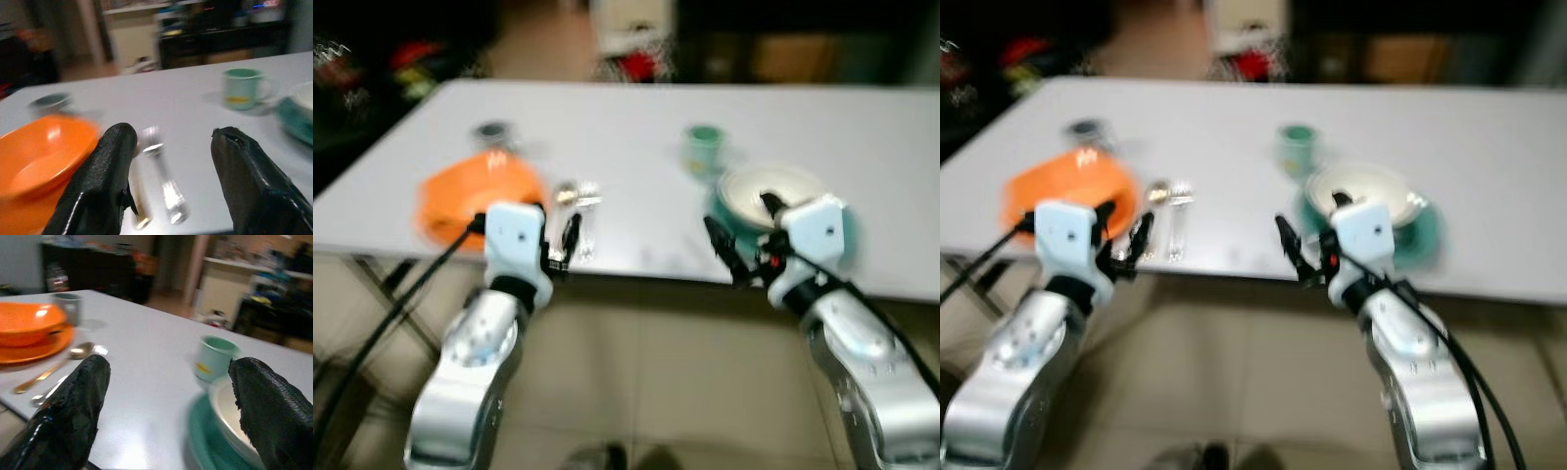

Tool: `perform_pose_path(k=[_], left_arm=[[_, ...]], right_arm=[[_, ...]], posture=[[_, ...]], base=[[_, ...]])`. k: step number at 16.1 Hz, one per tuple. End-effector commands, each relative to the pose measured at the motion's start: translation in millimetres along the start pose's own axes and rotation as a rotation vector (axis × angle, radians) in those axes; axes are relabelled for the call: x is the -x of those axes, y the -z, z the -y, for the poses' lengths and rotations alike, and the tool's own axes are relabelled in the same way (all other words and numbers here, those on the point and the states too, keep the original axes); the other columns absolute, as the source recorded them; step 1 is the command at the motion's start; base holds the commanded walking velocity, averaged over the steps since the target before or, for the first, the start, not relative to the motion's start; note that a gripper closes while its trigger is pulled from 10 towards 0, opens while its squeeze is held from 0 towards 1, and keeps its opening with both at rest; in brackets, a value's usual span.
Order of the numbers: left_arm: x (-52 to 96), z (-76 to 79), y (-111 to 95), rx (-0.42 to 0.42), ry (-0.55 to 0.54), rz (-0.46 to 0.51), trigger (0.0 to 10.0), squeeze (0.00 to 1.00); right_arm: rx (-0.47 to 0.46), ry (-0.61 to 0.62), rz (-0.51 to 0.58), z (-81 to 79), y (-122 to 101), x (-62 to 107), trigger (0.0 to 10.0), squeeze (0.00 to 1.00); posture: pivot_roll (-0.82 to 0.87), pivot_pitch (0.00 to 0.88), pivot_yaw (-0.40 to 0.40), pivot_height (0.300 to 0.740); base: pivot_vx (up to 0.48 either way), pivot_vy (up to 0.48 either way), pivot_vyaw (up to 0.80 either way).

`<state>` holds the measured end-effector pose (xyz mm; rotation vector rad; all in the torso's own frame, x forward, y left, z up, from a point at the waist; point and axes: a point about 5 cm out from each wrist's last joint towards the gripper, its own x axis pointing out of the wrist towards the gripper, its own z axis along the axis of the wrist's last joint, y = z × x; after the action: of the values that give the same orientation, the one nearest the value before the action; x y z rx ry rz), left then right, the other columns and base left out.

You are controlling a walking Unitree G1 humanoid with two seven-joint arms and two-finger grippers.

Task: Setting the table

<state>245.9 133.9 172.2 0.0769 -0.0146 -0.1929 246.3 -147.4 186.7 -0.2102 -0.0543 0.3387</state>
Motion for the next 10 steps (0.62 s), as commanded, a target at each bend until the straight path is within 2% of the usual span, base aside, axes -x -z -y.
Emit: perform_pose_path(k=[1, 2, 3, 5, 7, 10], left_arm=[[4.3, -2.4, 1.4, 0.004, -0.029, -0.006, 10.0, 0.00], [6.0, -2.7, 2.8, 0.014, -0.042, -0.010, 10.0, 0.00], [10.2, -5.1, 0.2, 0.007, -0.063, 0.003, 10.0, 0.00], [11.3, -5.9, 2.4, 0.046, -0.101, 0.017, 10.0, 0.00], [8.6, -7.3, 2.0, 0.088, -0.145, 0.050, 10.0, 0.00], [8.3, -12.3, 2.6, 0.100, -0.151, 0.057, 10.0, 0.00]], right_arm=[[0.056, 0.012, 0.029, -2.7, -7.4, -1.5, 10.0, 1.00], [0.089, 0.029, 0.042, -2.9, -8.4, -0.8, 10.0, 1.00], [0.060, 0.021, 0.033, -7.9, -5.8, -0.8, 10.0, 1.00], [0.054, 0.020, 0.055, -12.2, -5.8, -3.0, 10.0, 1.00], [0.011, 0.085, 0.085, -6.9, -8.2, -4.0, 10.0, 1.00], [-0.006, 0.133, 0.099, -4.0, -8.5, -1.6, 10.0, 1.00]], posture=[[0.02, 0.000, 0.084, 0.740], [0.03, 0.000, 0.070, 0.740], [0.04, 0.004, 0.054, 0.740], [0.05, 0.000, 0.047, 0.740], [0.05, 0.000, 0.057, 0.740], [0.03, 0.000, 0.085, 0.740]], base=[[0.000, 0.000, 0.80], [0.000, 0.000, 0.80], [0.000, 0.000, 0.80], [0.000, 0.000, 0.80], [0.000, 0.000, 0.80], [0.000, 0.000, 0.80]])
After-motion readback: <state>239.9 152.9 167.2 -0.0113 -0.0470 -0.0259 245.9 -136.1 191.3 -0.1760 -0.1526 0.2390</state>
